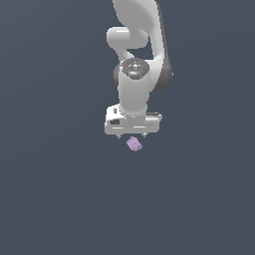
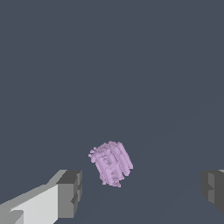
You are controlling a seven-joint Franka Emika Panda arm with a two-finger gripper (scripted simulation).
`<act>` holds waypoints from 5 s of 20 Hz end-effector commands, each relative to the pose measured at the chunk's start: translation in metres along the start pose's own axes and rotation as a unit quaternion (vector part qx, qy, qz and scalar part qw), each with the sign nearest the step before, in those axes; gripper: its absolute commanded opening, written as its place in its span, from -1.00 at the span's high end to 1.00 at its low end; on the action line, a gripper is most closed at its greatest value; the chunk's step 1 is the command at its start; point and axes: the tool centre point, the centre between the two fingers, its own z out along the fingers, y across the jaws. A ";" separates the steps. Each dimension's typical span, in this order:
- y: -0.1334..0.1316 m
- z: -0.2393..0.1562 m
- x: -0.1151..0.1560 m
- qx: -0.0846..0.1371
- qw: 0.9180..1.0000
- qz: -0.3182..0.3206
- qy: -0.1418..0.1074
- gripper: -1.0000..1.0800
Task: Pick up the object and move it to a goal position.
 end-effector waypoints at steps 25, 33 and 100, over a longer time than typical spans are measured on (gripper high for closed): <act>0.000 0.019 -0.007 -0.006 0.997 -0.074 -0.003 -0.92; -0.013 0.053 -0.027 -0.001 0.986 -0.168 -0.002 -0.92; -0.035 -0.007 0.019 0.004 0.972 -0.235 0.000 1.00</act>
